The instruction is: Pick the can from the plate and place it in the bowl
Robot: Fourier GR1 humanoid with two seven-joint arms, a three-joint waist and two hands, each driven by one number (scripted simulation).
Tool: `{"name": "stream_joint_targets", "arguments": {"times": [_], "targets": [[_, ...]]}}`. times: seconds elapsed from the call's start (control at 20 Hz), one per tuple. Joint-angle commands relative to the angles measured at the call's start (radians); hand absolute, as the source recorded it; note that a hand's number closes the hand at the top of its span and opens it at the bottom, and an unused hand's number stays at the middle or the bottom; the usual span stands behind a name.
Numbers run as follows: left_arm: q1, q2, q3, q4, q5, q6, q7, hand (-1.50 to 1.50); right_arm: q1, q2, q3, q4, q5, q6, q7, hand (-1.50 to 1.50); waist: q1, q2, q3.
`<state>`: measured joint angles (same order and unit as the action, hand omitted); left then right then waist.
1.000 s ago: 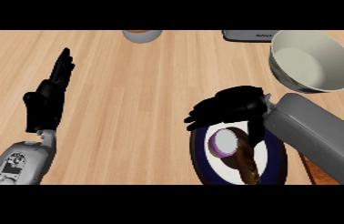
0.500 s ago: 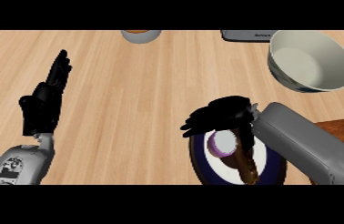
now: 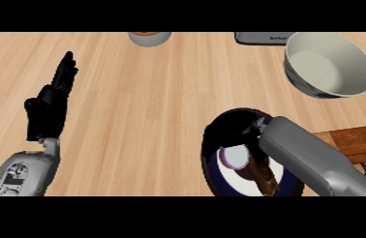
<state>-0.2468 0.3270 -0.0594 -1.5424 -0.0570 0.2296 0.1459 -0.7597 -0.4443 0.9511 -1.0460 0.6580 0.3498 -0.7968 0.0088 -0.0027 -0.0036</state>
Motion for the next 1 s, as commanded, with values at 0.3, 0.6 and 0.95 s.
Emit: {"name": "stream_joint_targets", "arguments": {"times": [0.3, 0.6, 0.95], "targets": [[-0.014, -0.038, -0.004, -0.003, -0.053, 0.006, 0.017, 0.0, 0.028, 0.11, -0.038, 0.037, 0.072, -0.008, -0.101, 1.5, -0.007, 0.003, 0.004], [0.043, -0.029, 0.028, -0.057, -0.015, -0.037, 0.031, 0.0, 0.059, 0.013, -0.085, -0.02, 0.045, -0.002, -0.211, 1.5, -0.007, 0.001, 0.004], [0.087, -0.008, 0.071, -0.035, -0.036, 0.007, 0.029, 0.0, 0.323, 0.045, -0.237, -0.098, -0.029, -0.11, 0.401, 1.5, -0.122, -0.033, 0.0]]}}
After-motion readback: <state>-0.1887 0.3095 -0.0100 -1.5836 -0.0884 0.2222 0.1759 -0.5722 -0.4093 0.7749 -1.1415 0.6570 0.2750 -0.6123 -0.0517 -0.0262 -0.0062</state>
